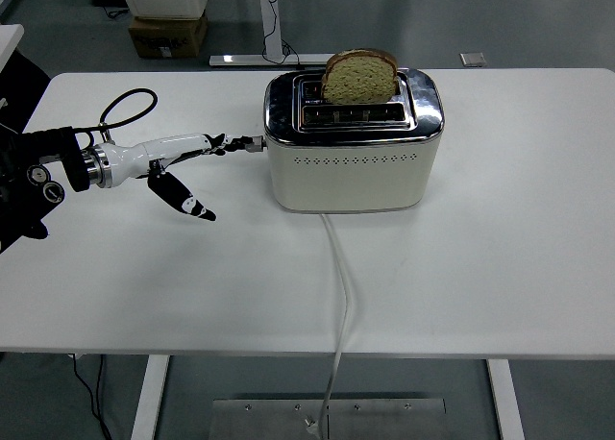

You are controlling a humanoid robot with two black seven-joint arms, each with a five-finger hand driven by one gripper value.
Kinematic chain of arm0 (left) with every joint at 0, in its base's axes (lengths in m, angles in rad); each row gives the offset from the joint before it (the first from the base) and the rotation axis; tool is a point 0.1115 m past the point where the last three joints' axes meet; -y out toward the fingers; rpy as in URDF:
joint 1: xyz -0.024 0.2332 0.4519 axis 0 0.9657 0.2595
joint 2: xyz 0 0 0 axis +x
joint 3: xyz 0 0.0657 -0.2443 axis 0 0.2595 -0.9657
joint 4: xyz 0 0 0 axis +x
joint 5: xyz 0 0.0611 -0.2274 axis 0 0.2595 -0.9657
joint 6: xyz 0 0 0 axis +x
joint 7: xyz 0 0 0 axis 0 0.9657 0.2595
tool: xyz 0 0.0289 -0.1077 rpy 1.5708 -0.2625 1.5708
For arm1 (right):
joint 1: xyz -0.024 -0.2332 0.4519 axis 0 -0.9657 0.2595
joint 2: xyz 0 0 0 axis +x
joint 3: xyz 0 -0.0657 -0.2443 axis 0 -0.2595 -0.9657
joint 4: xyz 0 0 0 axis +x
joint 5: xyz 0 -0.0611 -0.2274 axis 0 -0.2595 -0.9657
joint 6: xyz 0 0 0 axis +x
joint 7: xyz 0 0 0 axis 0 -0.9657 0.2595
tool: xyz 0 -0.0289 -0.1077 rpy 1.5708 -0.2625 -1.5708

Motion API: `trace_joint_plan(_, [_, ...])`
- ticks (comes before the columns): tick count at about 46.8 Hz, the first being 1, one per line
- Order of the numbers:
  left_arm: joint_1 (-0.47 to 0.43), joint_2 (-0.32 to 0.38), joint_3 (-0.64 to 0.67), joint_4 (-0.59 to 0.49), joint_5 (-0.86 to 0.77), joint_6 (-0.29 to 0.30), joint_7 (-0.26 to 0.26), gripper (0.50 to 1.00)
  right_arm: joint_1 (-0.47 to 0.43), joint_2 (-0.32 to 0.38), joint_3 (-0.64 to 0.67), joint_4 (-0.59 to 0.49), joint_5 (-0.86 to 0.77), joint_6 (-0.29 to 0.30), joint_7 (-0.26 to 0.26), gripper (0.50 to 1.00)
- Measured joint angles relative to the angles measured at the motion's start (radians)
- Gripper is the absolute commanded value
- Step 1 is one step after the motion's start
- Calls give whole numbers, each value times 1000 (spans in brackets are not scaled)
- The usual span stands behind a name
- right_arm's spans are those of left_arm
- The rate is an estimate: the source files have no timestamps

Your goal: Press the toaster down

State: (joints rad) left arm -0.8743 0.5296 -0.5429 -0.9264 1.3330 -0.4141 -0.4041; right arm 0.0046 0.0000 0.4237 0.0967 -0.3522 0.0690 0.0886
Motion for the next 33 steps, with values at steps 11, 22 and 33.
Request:
trace_joint_plan(11, [0,-5,1,2,-2,1,1,1000,0,0,0,0,-1,0,0,998])
trace_joint_plan(22, [6,-11,1,7,-13,2,1,1000,0,0,0,0,-1,0,0,998])
trace_joint_plan(33, [15,-20,1,11,-15,3,1,1000,0,0,0,0,-1,0,0,998])
